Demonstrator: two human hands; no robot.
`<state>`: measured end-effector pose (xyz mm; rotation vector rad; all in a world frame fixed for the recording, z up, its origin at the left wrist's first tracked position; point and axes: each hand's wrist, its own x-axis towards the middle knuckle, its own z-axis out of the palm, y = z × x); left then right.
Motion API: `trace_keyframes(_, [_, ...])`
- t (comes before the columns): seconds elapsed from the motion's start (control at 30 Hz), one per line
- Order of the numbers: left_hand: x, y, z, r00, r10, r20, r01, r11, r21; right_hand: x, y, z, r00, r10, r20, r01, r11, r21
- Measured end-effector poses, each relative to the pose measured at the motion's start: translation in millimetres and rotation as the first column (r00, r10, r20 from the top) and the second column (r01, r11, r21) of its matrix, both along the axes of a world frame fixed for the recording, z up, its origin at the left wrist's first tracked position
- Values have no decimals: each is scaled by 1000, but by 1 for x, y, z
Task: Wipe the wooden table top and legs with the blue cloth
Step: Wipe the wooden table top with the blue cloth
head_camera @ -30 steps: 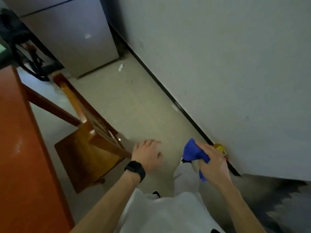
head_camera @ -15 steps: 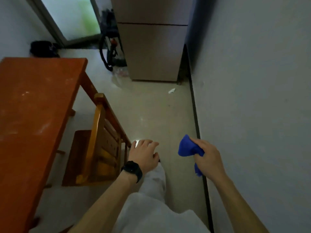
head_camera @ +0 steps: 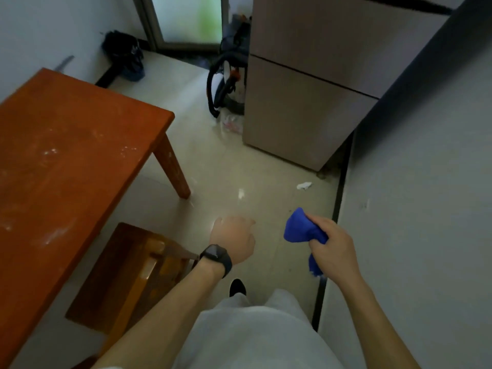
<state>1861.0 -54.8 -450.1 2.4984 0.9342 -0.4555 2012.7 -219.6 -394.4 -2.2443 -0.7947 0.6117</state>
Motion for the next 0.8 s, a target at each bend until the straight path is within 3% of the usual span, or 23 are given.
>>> trace_keyframes(0.2, [52, 90, -8, 973, 231, -4, -230, 973, 19, 85, 111, -29, 982, 145, -117, -150, 988, -34])
trace_keyframes(0.43, [93, 209, -12, 817, 576, -15, -573, 815, 88, 177, 277, -47, 916, 368, -162, -372, 928, 7])
trace_keyframes(0.7, [82, 281, 4, 510, 860, -8, -856, 509, 88, 190, 459, -25, 642, 753, -142, -759, 651, 24])
trace_keyframes(0.8, [65, 309, -9, 353, 936, -6, -935, 353, 37, 161, 533, -23, 485, 871, -80, -872, 489, 33])
